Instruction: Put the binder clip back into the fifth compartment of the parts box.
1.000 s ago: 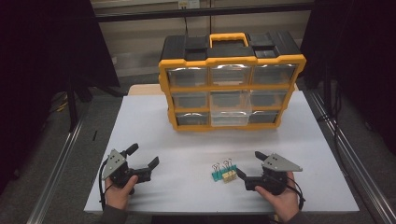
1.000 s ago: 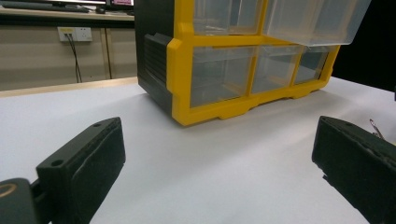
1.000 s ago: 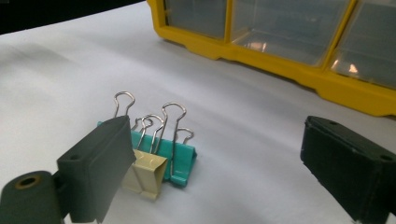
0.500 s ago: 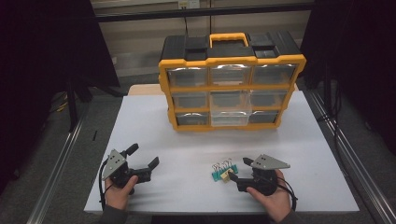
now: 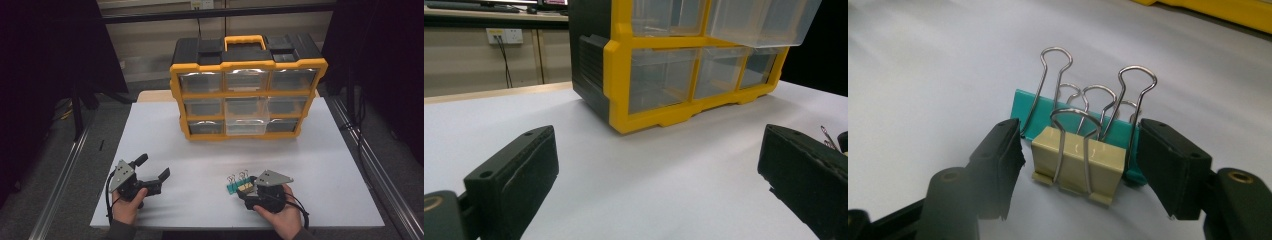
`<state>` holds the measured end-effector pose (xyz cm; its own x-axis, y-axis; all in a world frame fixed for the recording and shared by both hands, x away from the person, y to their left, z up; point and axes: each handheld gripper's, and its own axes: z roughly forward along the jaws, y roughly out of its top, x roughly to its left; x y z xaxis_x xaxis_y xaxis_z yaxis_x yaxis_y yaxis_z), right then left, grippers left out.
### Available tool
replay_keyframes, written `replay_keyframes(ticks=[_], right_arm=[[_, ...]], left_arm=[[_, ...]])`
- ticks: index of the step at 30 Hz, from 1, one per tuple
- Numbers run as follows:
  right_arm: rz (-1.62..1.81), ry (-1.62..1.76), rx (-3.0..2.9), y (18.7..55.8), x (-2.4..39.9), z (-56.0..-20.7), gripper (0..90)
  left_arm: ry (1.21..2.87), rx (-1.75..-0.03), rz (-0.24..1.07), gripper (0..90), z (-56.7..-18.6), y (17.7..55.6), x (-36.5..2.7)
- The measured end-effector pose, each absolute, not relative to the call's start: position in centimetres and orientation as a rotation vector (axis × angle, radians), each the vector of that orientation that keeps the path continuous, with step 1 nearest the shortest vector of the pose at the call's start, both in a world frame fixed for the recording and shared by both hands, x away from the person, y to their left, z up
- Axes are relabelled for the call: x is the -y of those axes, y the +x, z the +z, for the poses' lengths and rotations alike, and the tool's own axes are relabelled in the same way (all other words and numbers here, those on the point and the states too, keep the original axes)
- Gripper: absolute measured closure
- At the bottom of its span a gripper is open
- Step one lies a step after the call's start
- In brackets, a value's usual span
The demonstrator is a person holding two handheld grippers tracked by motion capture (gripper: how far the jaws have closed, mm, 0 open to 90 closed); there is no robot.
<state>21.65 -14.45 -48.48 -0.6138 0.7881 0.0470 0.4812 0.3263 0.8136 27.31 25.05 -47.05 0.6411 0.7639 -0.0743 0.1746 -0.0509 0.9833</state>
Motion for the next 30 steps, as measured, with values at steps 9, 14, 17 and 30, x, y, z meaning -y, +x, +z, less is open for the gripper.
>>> replay_keyframes(ticks=[9, 14, 17, 30], right_arm=[[1.167, 1.13, -2.274, 21.8, 14.8, -48.5, 47.5], [1.208, 1.127, -2.276, 21.6, 15.2, -48.3, 50.3], [1.241, 1.137, -2.272, 21.6, 15.6, -48.1, 50.3], [1.412, 1.112, -2.192, 21.9, 17.0, -45.6, 50.3]], left_arm=[[1.591, -0.803, 0.569, 3.0, -47.1, 27.3, -25.0], [1.589, -0.802, 0.57, 3.0, -47.1, 27.3, -25.1], [1.583, -0.806, 0.565, 3.0, -47.1, 27.3, -25.0], [1.577, -0.805, 0.575, 3.2, -47.1, 27.4, -24.9]])
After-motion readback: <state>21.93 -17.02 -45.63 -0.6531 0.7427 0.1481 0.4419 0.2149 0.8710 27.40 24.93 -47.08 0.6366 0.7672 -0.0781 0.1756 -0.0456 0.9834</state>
